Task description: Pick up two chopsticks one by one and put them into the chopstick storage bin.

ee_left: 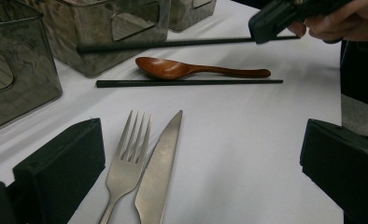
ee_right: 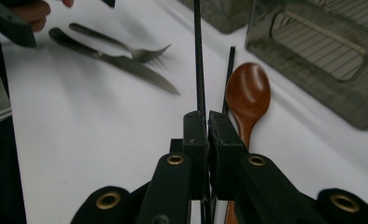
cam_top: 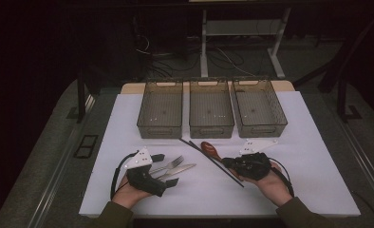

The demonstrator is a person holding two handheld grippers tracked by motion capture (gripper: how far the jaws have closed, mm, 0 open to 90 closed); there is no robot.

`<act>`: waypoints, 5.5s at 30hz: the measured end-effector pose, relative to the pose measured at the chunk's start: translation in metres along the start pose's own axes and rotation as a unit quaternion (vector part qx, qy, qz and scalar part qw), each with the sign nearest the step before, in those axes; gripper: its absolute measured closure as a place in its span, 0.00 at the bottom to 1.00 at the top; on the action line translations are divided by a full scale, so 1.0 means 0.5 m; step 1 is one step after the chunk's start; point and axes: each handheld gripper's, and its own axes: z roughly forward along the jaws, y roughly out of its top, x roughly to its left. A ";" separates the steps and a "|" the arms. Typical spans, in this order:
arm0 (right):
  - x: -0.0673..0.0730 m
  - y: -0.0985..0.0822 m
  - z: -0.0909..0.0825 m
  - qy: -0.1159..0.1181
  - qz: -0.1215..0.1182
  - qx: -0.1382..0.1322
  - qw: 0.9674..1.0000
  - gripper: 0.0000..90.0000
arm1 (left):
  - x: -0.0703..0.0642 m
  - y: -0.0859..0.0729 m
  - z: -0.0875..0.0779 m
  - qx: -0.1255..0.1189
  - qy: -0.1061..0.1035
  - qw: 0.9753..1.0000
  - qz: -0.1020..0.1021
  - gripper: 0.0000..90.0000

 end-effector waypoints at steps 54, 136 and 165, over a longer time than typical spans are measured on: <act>-0.090 0.265 0.166 -0.045 0.015 0.007 0.999 0.95 | -0.004 0.002 0.001 0.001 0.009 1.000 0.013 0.00; -0.081 0.257 0.172 0.025 0.014 -0.010 1.000 0.51 | -0.008 0.002 0.004 0.001 0.002 1.000 0.015 0.00; -0.041 0.063 0.061 0.036 0.011 0.025 0.999 0.73 | -0.006 0.000 0.008 0.006 0.001 1.000 0.013 0.00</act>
